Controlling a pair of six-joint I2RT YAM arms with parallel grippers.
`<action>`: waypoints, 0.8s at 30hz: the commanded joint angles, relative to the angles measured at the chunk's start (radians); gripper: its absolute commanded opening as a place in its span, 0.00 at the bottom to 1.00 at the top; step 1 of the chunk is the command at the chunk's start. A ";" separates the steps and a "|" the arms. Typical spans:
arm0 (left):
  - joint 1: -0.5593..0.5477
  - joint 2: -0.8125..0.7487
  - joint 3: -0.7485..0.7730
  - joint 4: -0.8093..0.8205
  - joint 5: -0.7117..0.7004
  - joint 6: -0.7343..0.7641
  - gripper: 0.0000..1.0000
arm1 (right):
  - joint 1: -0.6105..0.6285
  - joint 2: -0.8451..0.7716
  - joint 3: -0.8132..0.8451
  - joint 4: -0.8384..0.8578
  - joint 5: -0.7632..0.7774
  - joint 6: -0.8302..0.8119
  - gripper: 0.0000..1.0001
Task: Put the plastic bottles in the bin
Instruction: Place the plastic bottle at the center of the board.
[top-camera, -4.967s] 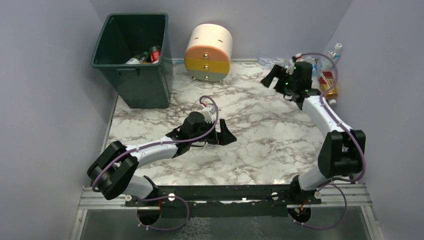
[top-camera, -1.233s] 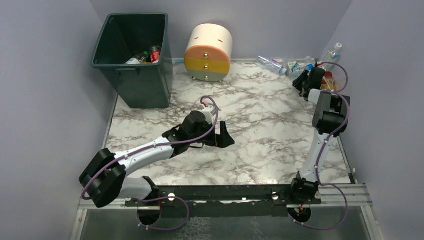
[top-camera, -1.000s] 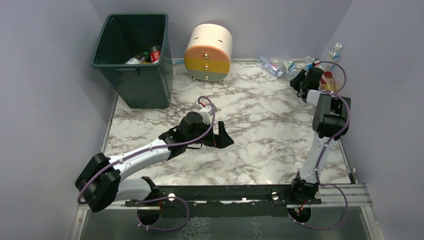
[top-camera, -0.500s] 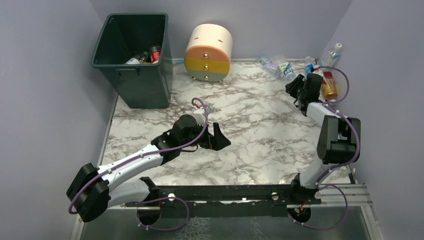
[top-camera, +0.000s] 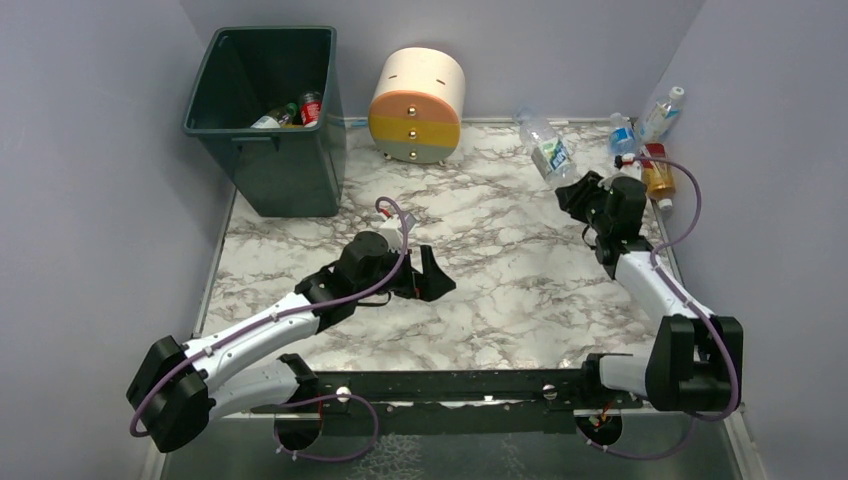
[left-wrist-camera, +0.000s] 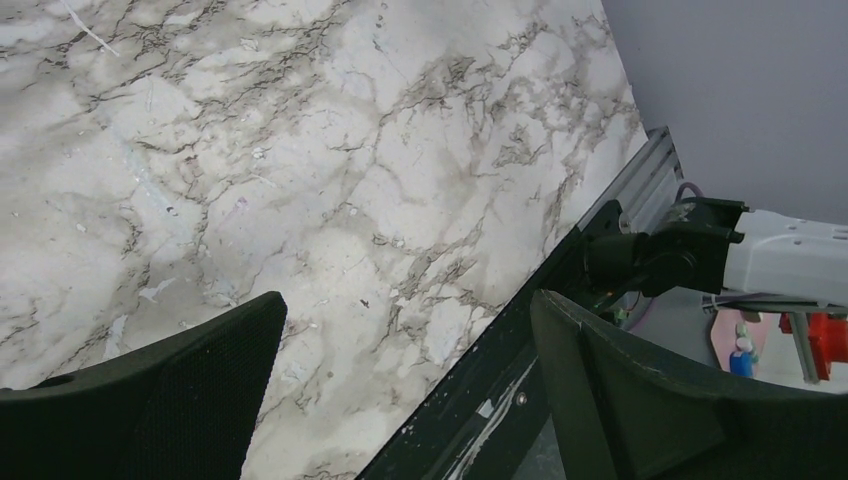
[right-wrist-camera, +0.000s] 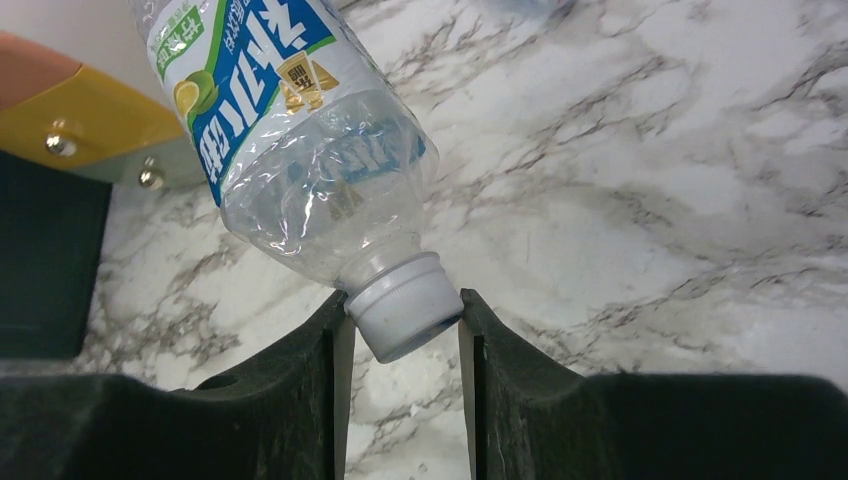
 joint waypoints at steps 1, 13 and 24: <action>-0.007 -0.031 0.040 -0.038 -0.045 -0.010 0.99 | 0.050 -0.081 -0.055 -0.045 -0.090 0.044 0.32; -0.007 -0.119 -0.057 0.010 -0.057 -0.089 0.99 | 0.275 -0.184 -0.159 -0.097 -0.161 0.095 0.33; -0.008 -0.148 -0.102 0.100 -0.056 -0.125 0.99 | 0.449 -0.176 -0.213 -0.102 -0.171 0.118 0.33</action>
